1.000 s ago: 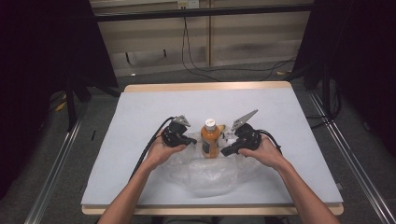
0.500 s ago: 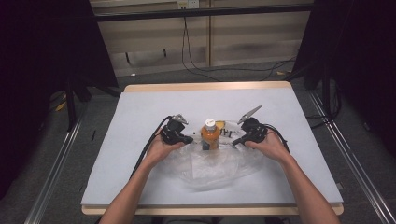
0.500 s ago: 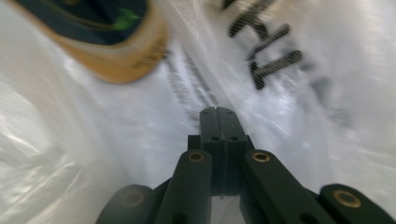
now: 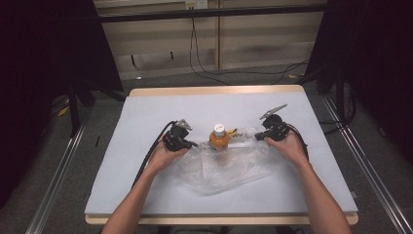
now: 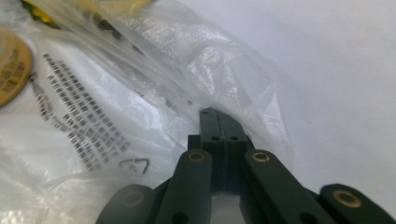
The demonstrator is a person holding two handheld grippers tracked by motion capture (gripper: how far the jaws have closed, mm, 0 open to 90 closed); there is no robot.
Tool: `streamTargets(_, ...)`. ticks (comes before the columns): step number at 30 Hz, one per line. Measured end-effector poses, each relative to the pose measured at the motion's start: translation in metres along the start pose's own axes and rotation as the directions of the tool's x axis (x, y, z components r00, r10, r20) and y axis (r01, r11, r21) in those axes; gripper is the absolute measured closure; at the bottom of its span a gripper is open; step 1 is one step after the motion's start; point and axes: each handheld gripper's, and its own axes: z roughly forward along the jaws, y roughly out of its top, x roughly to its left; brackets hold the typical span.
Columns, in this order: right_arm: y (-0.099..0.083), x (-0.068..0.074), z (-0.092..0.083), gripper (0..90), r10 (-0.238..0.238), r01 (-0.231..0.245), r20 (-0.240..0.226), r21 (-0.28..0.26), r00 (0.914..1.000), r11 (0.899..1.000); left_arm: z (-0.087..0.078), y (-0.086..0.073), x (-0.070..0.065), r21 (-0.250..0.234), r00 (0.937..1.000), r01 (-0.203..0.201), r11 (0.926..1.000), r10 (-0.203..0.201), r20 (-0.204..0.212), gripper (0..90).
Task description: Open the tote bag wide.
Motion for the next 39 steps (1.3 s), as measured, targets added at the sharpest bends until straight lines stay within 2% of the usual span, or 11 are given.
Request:
streamTargets(4,0.002,0.001,0.002,90.0,0.027,-0.027,0.051,-0.016,0.9983,1.000,-0.001,-0.002,0.000,-0.010,0.9998,0.018,0.9998,-0.018,0.000,90.0)
streamTargets(5,0.002,0.001,0.002,90.0,0.037,-0.036,0.030,-0.020,0.9989,0.999,-0.003,-0.002,0.000,0.018,0.9998,-0.018,0.9997,0.019,-0.009,90.0)
streamTargets(6,0.002,0.002,0.001,90.0,0.030,-0.030,0.015,-0.021,0.9994,0.999,-0.003,-0.002,-0.003,-0.016,0.9997,0.021,0.9997,-0.021,-0.011,90.0)
streamTargets(8,0.002,0.005,-0.005,90.0,0.038,-0.039,-0.030,-0.052,0.9988,0.998,-0.009,-0.002,-0.003,-0.053,1.0000,-0.006,0.9986,0.006,-0.006,90.0)
streamTargets(10,0.005,0.007,-0.014,90.0,0.035,-0.042,-0.073,-0.106,0.9968,0.994,-0.019,0.002,-0.009,-0.127,0.9999,0.007,0.9918,-0.009,-0.014,90.0)
streamTargets(17,0.011,0.032,-0.038,90.0,-0.031,0.013,-0.120,-0.148,0.9923,0.989,-0.046,0.011,-0.027,-0.225,0.9994,-0.026,0.9741,0.030,0.015,90.0)
streamTargets(22,0.004,0.054,-0.036,90.0,-0.086,0.060,-0.176,-0.148,0.9806,0.987,-0.036,0.001,-0.048,-0.129,0.9927,-0.087,0.9877,0.097,0.072,90.0)
streamTargets(24,-0.004,0.061,-0.029,90.0,-0.095,0.073,-0.184,-0.123,0.9783,0.990,-0.031,-0.006,-0.055,-0.081,0.9884,-0.116,0.9900,0.123,0.089,90.0)
streamTargets(26,-0.013,0.064,-0.025,90.0,-0.094,0.074,-0.190,-0.112,0.9772,0.991,-0.025,-0.012,-0.060,-0.082,0.9846,-0.119,0.9895,0.128,0.119,90.0)
streamTargets(28,-0.021,0.066,-0.021,90.0,-0.096,0.079,-0.191,-0.095,0.9768,0.992,-0.024,-0.016,-0.068,-0.034,0.9828,-0.150,0.9882,0.152,0.104,90.0)
streamTargets(39,-0.049,0.074,-0.022,90.0,-0.122,0.111,-0.225,-0.062,0.9666,0.992,-0.020,-0.040,-0.084,-0.020,0.9687,-0.171,0.9851,0.172,0.179,90.0)
